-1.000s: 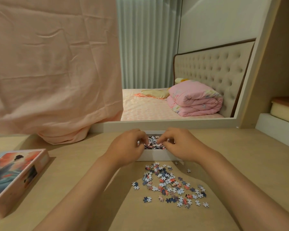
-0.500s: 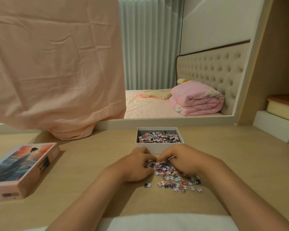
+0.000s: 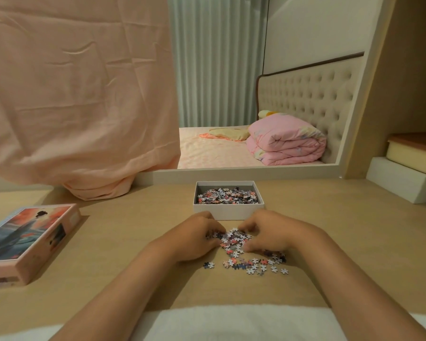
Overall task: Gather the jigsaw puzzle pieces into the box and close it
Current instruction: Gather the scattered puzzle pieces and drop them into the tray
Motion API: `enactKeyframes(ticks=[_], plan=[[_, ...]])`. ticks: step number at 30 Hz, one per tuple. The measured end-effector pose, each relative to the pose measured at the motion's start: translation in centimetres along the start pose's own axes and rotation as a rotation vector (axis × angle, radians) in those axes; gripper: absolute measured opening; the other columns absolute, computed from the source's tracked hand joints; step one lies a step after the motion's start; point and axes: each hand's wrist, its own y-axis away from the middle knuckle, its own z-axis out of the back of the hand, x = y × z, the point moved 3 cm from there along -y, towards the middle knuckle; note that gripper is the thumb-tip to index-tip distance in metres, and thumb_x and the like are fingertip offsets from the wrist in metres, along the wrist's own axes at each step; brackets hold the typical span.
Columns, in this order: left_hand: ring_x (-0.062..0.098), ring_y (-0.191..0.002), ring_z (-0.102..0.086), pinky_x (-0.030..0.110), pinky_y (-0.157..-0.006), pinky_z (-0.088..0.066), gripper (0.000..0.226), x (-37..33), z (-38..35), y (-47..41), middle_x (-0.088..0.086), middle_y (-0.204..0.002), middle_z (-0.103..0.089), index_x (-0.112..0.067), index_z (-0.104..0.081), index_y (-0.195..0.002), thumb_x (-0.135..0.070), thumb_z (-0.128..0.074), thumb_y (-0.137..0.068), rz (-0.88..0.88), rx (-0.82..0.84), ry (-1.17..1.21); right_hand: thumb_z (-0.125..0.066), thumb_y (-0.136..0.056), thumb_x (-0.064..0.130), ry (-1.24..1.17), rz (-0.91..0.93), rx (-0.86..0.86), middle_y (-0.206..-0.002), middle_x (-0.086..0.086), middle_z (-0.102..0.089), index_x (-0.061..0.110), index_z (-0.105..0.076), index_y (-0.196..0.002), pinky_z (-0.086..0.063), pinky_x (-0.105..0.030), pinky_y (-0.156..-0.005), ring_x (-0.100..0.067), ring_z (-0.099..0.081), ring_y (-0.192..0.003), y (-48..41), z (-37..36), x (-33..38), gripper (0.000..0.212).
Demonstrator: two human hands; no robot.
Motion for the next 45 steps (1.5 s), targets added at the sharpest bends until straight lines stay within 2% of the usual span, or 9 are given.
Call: enactKeyframes(ticks=[4, 11, 15, 18, 23, 25, 31, 38, 45], plan=[[0.005, -0.094, -0.055, 0.021, -0.085, -0.044, 0.037, 0.2, 1.8, 0.5, -0.01, -0.114, -0.053, -0.032, -0.06, -0.128, -0.037, -0.062, -0.092, 0.043, 0.003, 0.058, -0.076, -0.084, 0.035, -0.073, 0.021, -0.059, -0.122, 0.008, -0.062, 0.03, -0.059, -0.135, -0.049, -0.028, -0.093, -0.01, -0.06, -0.105, 0.2, 0.7, 0.2, 0.054], [0.008, -0.096, -0.056, 0.03, -0.087, -0.049, 0.057, 2.1, 3.3, 2.4, -0.017, -0.105, -0.053, -0.041, -0.056, -0.122, -0.054, -0.075, -0.07, 0.279, 0.262, -0.076, -0.096, -0.053, 0.04, 0.005, -0.268, 0.195, -0.112, 0.006, -0.054, 0.038, -0.048, -0.133, -0.06, -0.036, -0.079, -0.022, -0.065, -0.094, 2.4, 1.8, -1.6, 0.094], [0.005, -0.088, -0.058, 0.021, -0.079, -0.047, 0.038, 1.3, 2.2, 1.4, -0.016, -0.1, -0.06, -0.035, -0.064, -0.119, -0.035, -0.073, -0.082, 0.17, 0.18, 0.009, -0.091, -0.068, 0.023, -0.114, -0.222, 0.147, -0.1, -0.002, -0.061, 0.026, -0.055, -0.13, -0.061, -0.041, -0.073, -0.024, -0.067, -0.068, 1.3, 0.7, -1.1, 0.072], [0.005, -0.088, -0.058, 0.016, -0.075, -0.044, 0.038, 0.9, 1.6, 1.0, -0.015, -0.101, -0.062, -0.032, -0.063, -0.122, -0.031, -0.073, -0.085, 0.115, 0.121, 0.025, -0.083, -0.078, 0.02, -0.191, -0.125, 0.097, -0.094, 0.002, -0.056, 0.022, -0.059, -0.129, -0.061, -0.044, -0.076, -0.029, -0.072, -0.079, 0.5, 0.3, -0.4, 0.056], [0.01, -0.109, -0.049, 0.03, -0.096, -0.043, 0.068, 1.0, 1.6, 1.0, -0.01, -0.125, -0.046, -0.033, -0.047, -0.139, -0.061, -0.065, -0.08, 0.159, 0.096, 0.026, -0.078, -0.076, 0.053, -0.053, -0.07, -0.003, -0.124, 0.006, -0.057, 0.026, -0.055, -0.135, -0.048, -0.034, -0.095, -0.015, -0.057, -0.107, 0.3, 0.2, 0.2, 0.069], [0.013, -0.119, -0.043, 0.036, -0.103, -0.04, 0.072, 0.9, 0.9, 1.0, -0.008, -0.127, -0.04, -0.033, -0.044, -0.141, -0.065, -0.062, -0.079, 0.158, 0.141, -0.029, -0.074, -0.072, 0.066, 0.006, -0.053, 0.003, -0.11, 0.002, -0.052, 0.028, -0.061, -0.101, -0.048, -0.034, -0.078, -0.018, -0.056, -0.092, 0.0, -0.4, 0.7, 0.05], [0.013, -0.109, -0.05, 0.032, -0.097, -0.044, 0.05, -0.1, 0.1, 0.2, -0.006, -0.119, -0.047, -0.027, -0.057, -0.132, -0.05, -0.062, -0.088, 0.101, 0.059, -0.027, -0.071, -0.085, 0.048, -0.029, 0.01, -0.121, -0.135, -0.004, -0.059, 0.02, -0.057, -0.138, -0.048, -0.032, -0.095, -0.02, -0.059, -0.115, -1.1, -1.2, 2.0, 0.062], [0.007, -0.081, -0.058, 0.026, -0.074, -0.051, 0.016, 0.3, 0.7, -0.1, -0.011, -0.091, -0.063, -0.025, -0.072, -0.095, -0.036, -0.074, -0.084, 0.061, -0.114, 0.149, -0.077, -0.084, 0.028, -0.18, 0.054, -0.247, -0.093, 0.008, -0.068, 0.031, -0.074, -0.098, -0.044, -0.023, -0.063, -0.006, -0.056, -0.069, -1.6, -1.2, 2.1, 0.014], [0.001, -0.064, -0.063, 0.013, -0.059, -0.048, 0.004, 0.7, 1.5, -1.7, -0.004, -0.079, -0.07, -0.019, -0.07, -0.084, -0.019, -0.074, -0.085, 0.083, -0.167, 0.365, -0.074, -0.087, 0.012, -0.472, 0.011, -0.265, -0.078, -0.004, -0.07, 0.018, -0.074, -0.099, -0.059, -0.035, -0.058, -0.019, -0.066, -0.053, -2.4, -0.3, 1.6, 0.014]])
